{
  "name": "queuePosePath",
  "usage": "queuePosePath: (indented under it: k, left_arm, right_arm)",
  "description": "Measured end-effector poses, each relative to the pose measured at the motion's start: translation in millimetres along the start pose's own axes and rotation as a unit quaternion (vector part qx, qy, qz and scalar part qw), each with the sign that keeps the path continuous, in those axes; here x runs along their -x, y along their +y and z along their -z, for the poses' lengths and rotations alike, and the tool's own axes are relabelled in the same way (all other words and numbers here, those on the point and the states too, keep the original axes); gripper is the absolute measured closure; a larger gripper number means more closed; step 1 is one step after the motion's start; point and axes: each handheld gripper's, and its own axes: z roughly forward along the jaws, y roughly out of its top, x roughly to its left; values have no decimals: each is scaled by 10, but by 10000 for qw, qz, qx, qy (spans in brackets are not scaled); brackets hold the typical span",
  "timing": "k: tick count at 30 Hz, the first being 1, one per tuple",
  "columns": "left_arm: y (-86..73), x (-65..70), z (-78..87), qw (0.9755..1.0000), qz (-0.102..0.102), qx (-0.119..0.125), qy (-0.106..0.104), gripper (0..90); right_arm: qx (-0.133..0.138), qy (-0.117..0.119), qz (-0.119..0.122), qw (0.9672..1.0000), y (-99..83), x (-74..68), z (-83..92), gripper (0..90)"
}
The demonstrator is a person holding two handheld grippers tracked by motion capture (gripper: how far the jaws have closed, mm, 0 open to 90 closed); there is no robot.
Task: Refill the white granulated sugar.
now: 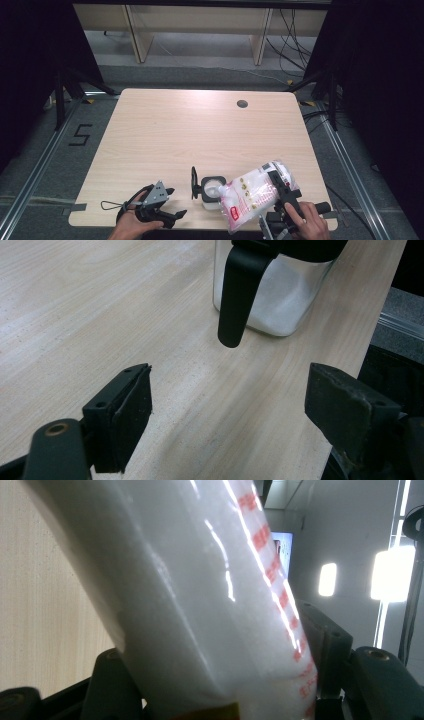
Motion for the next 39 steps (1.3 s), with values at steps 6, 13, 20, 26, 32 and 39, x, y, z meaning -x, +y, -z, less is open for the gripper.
queuePosePath:
  k: [6,13,20,26,32,39]
  left_arm:
    - [2,-6,1,10000,-54,0,-2,186]
    - [2,-6,2,10000,-55,1,0,186]
    - [-1,-7,-3,10000,-49,56,-11,186]
    - [2,-8,0,10000,-49,24,-9,186]
    - [-2,8,0,10000,94,8,15,186]
    - [-3,1,0,10000,83,-6,10,186]
  right_arm:
    - [69,33,88,9999,7,-3,-15,416]
    - [135,-2,-10,9999,8,-25,-25,416]
    - [-63,87,-320,9994,10,-59,6,416]
    - [25,59,-160,9999,12,-30,-3,416]
    - [106,27,25,9999,11,-8,-15,416]
    - [16,66,-175,9998,9,-30,-3,416]
